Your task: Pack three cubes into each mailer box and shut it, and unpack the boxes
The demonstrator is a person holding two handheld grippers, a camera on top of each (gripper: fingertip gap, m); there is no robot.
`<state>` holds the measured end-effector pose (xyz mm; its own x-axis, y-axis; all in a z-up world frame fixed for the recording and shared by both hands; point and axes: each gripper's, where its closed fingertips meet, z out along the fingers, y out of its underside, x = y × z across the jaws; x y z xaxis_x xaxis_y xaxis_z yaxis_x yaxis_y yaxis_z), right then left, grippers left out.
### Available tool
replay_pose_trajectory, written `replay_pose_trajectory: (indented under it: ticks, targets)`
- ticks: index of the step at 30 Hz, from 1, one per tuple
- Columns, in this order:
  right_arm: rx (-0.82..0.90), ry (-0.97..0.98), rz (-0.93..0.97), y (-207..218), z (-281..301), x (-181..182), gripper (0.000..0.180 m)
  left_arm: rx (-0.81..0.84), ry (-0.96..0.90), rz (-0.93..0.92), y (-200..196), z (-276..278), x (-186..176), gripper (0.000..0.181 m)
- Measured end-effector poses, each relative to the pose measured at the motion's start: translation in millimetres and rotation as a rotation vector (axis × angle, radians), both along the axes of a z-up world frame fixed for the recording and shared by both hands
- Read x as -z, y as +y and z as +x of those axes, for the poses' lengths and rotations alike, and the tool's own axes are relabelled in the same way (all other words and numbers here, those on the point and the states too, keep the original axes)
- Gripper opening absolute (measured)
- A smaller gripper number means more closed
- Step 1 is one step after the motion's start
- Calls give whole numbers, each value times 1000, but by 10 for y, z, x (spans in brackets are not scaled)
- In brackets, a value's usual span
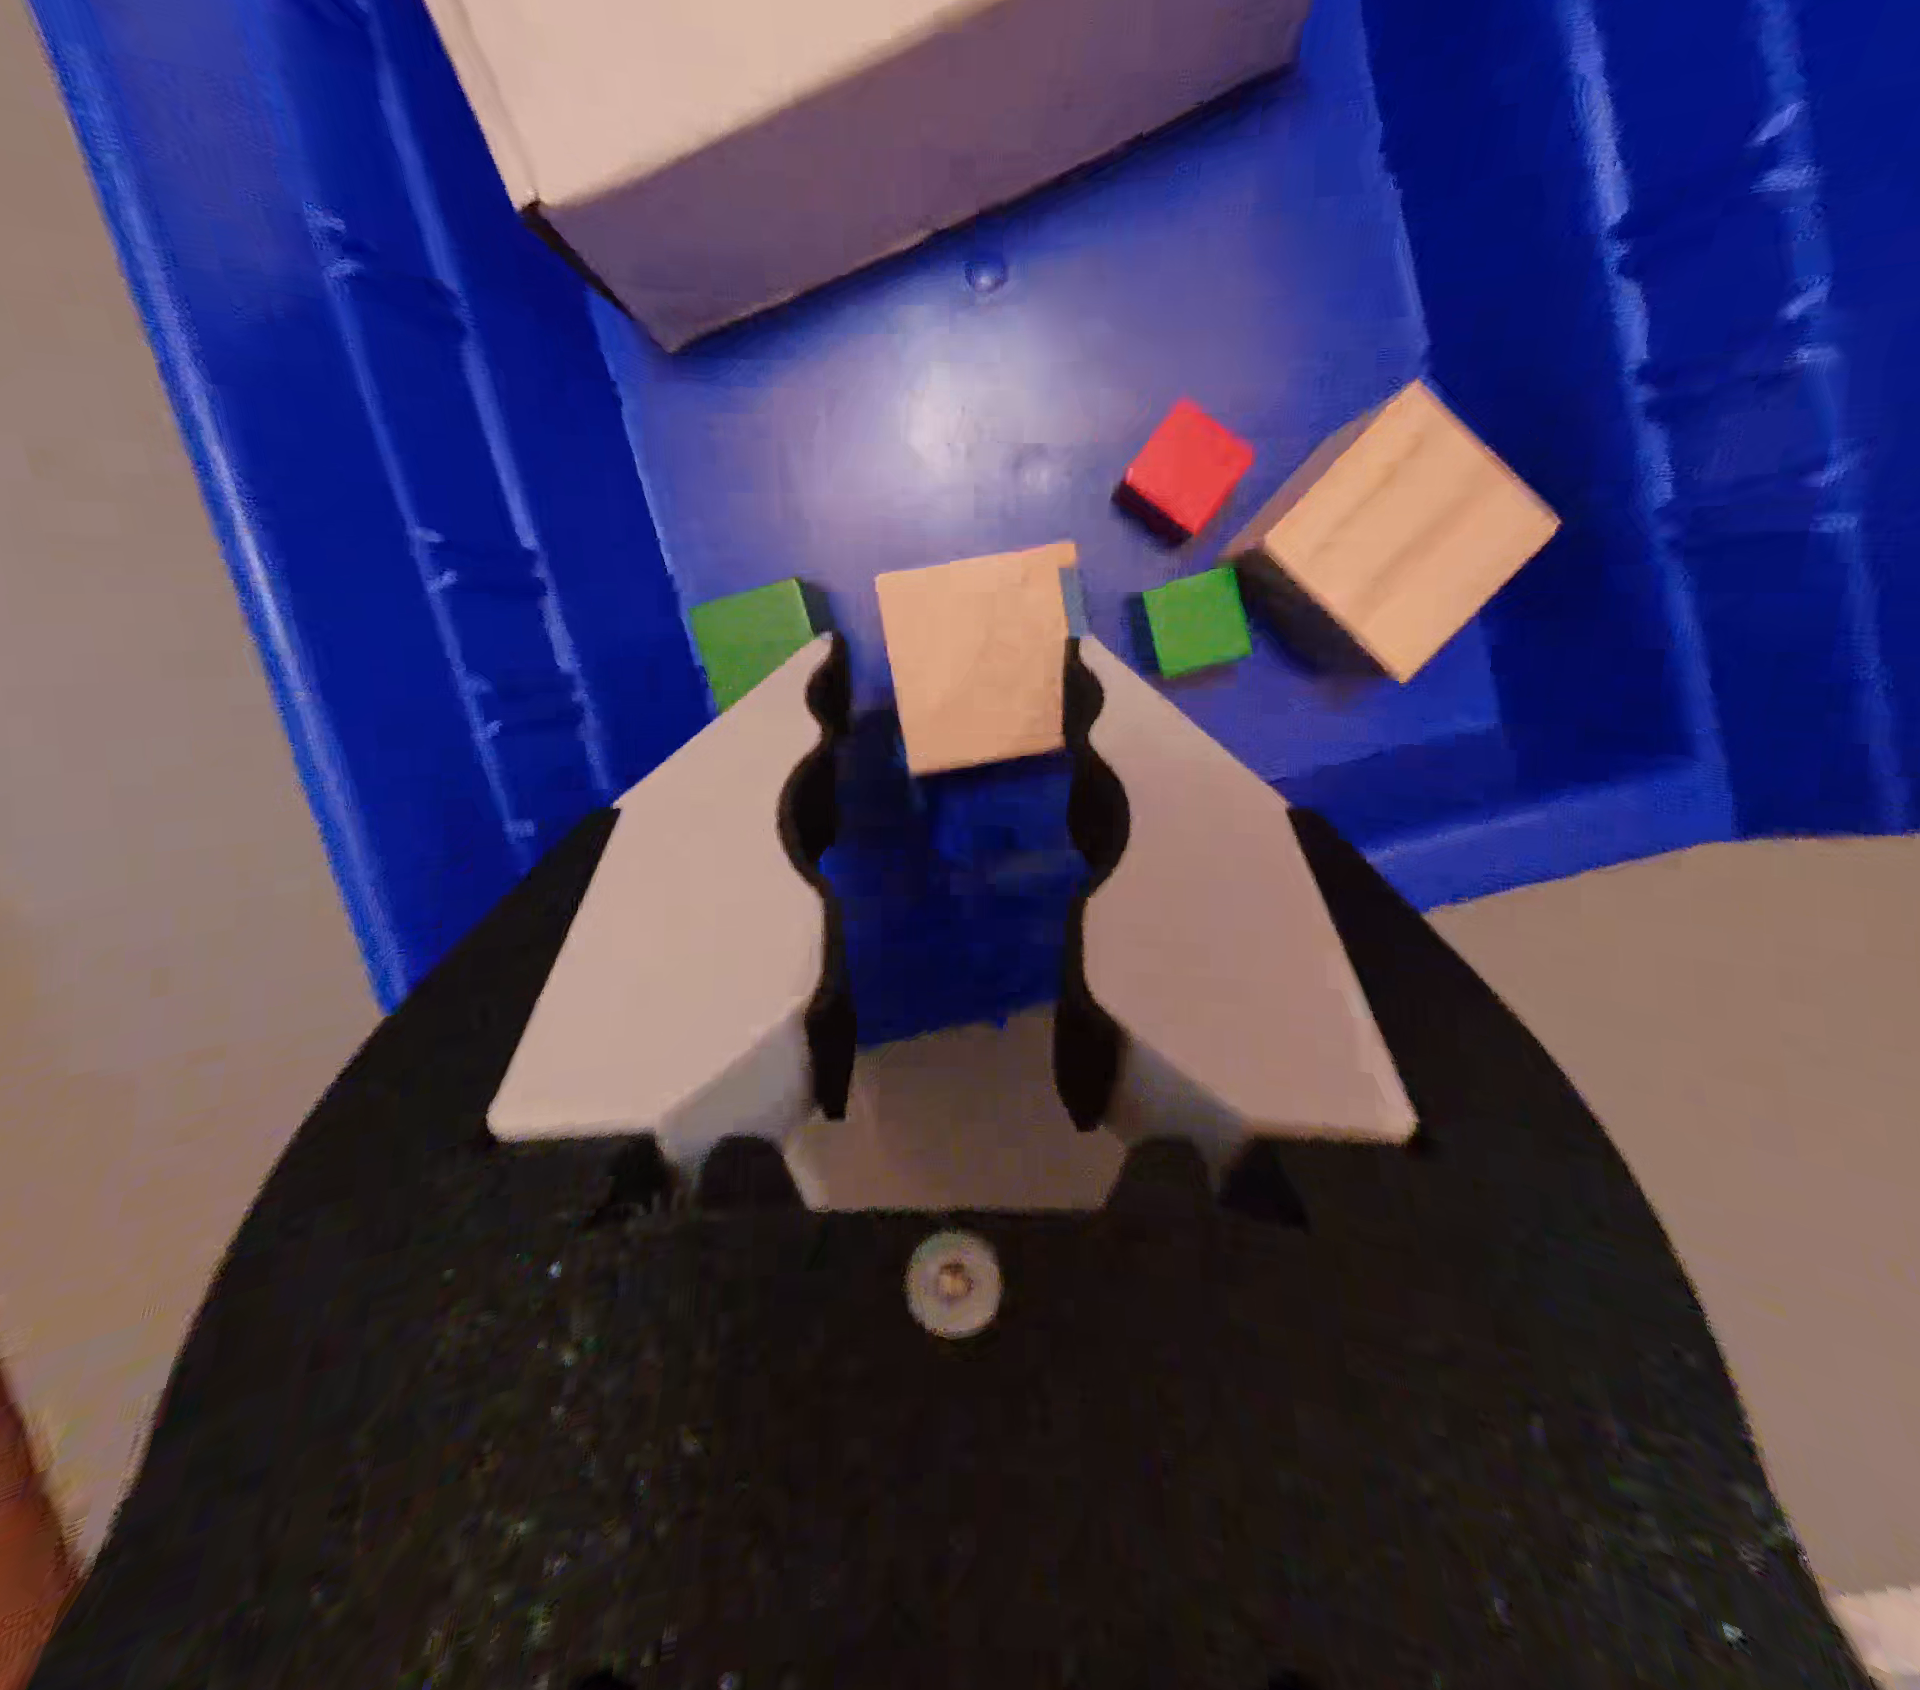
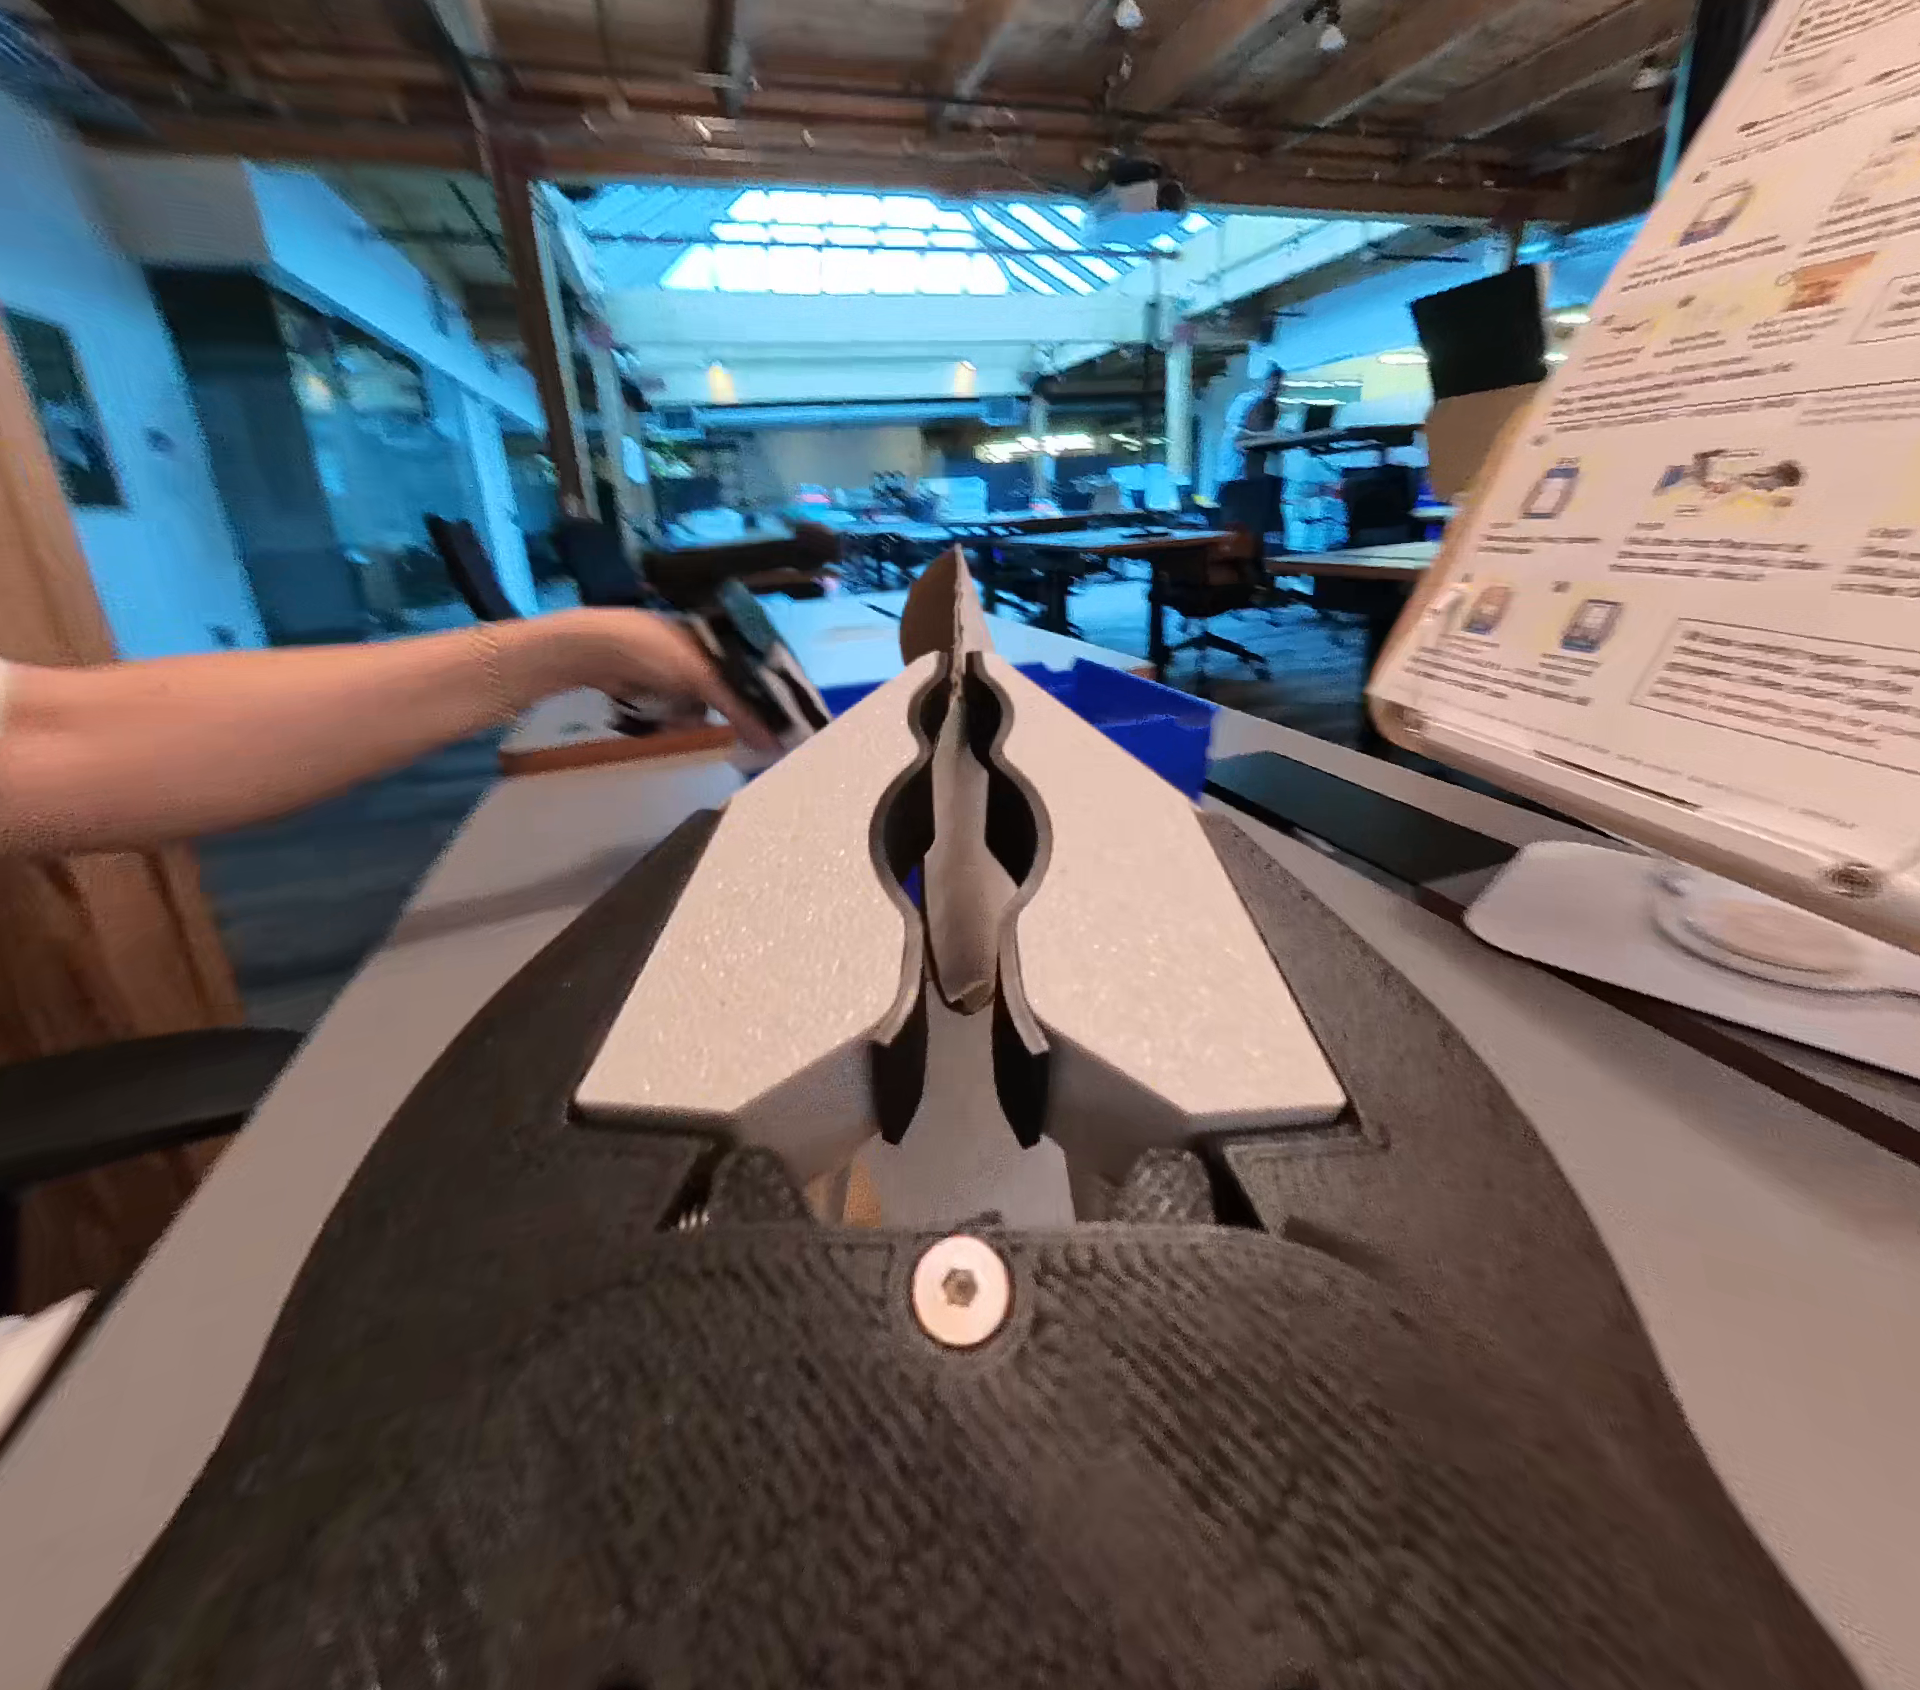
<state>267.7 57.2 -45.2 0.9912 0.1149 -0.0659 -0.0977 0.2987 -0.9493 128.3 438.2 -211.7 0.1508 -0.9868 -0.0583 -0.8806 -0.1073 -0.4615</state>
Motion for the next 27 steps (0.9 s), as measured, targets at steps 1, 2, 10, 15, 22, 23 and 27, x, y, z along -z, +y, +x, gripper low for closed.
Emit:
replay_pose_trajectory:
  ticks: [1, 2, 10, 15, 22, 23, 27]
  targets:
    - [-37, 26, 26, -29, -15, -27, 0, -40, -31, -45, 27, 66, -19, 42]
    - [-40, 45, 47, -49, 11, -42, 0, -66, -37, -84, 36, 96, -26, 47]
    - [53, -7, -2, 21, 88, 63, 0, -100, 96, -159, -55, 22, 248, 44]
    - [102, -46, -13, 50, 91, 67, 0, -78, -97, -36, -98, 119, -322, 42]
    - [68, 19, 2, 52, 99, 57, 0, 411, -423, -109, -1857, 204, -1364, 42]
    - [73, 18, 2, 55, 102, 59, 0, 468, -426, -125, -2120, 218, -1321, 42]
    - [103, 8, 1, 84, 108, 67, 0, 551, -374, -86, -2737, 421, -839, 42]
